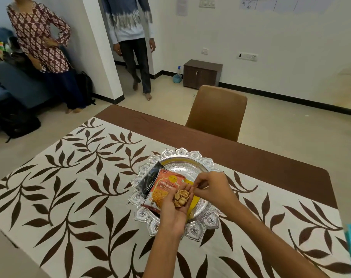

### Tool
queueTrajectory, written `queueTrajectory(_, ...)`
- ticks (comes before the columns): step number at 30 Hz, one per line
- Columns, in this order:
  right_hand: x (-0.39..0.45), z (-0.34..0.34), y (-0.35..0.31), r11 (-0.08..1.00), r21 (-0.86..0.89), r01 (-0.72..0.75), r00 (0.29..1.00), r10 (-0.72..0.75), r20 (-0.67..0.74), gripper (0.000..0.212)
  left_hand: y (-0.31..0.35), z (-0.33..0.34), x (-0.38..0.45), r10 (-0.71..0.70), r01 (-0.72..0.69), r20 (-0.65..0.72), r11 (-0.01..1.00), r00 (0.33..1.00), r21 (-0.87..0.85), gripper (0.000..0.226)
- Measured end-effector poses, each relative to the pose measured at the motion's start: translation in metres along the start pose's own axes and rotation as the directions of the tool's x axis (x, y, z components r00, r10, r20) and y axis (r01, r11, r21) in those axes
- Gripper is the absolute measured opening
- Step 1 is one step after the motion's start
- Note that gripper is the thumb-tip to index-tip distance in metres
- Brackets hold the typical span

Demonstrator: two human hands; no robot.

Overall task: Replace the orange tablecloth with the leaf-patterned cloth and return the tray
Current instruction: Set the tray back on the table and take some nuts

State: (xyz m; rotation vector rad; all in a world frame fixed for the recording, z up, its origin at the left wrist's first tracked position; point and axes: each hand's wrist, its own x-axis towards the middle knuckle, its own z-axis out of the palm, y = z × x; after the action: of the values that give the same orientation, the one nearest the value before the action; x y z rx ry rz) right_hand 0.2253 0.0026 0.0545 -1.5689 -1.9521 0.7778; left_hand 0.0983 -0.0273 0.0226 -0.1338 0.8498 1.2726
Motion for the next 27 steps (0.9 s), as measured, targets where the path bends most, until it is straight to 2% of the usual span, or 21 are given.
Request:
queueTrajectory(2,-0.012,0.003,-0.017,0.990,0.126,0.061,0.998,-0.058,-0.022,0.010,-0.003,-0.001,0.003,-0.003,0.003,-0.021,1.000,1.000,0.005,0.026)
queueTrajectory(3,-0.017,0.007,-0.022,0.986,0.130,0.103,0.995,-0.102,-0.014,0.012,-0.004,-0.002,0.004,-0.012,0.012,-0.016,1.000,1.000,0.000,0.025)
queueTrajectory(6,-0.025,0.020,-0.024,0.971,0.001,0.239,0.970,-0.239,0.040,0.008,-0.004,-0.004,0.003,-0.051,0.051,-0.009,0.999,0.999,0.012,0.026)
queueTrajectory(8,-0.029,0.024,-0.022,0.962,-0.020,0.274,0.962,-0.273,0.023,0.009,-0.002,-0.001,0.000,-0.077,0.077,0.001,0.997,0.997,-0.002,0.028)
queueTrajectory(11,-0.026,0.018,-0.018,0.961,0.027,0.276,0.956,-0.272,-0.108,0.009,0.001,-0.002,-0.003,-0.071,0.070,-0.004,0.994,0.997,-0.080,0.025)
queueTrajectory(14,0.003,0.002,0.011,0.987,0.021,0.157,0.958,-0.147,-0.244,0.021,0.007,-0.008,-0.003,-0.085,0.092,0.049,0.982,0.995,-0.164,0.029)
queueTrajectory(16,0.023,-0.006,0.031,0.992,-0.117,0.040,0.984,-0.060,-0.167,0.025,0.010,-0.010,-0.003,-0.087,0.098,0.070,0.978,0.994,-0.185,0.032)
queueTrajectory(17,0.030,-0.007,0.037,0.970,-0.243,0.010,0.994,-0.036,-0.103,0.026,0.011,-0.012,-0.002,-0.086,0.099,0.073,0.977,0.994,-0.188,0.033)
queueTrajectory(20,0.039,0.001,0.043,0.834,-0.546,0.077,0.997,-0.062,0.046,0.032,0.011,-0.009,-0.002,-0.074,0.086,0.073,0.982,0.995,-0.169,0.033)
queueTrajectory(23,0.044,0.011,0.044,0.703,-0.690,0.173,0.981,-0.065,0.180,0.029,0.008,-0.006,-0.003,-0.061,0.068,0.063,0.990,0.996,-0.119,0.032)
queueTrajectory(27,0.049,0.019,0.052,0.595,-0.763,0.254,0.965,-0.101,0.243,0.023,0.006,-0.004,-0.004,-0.059,0.063,0.051,0.994,0.997,-0.091,0.031)
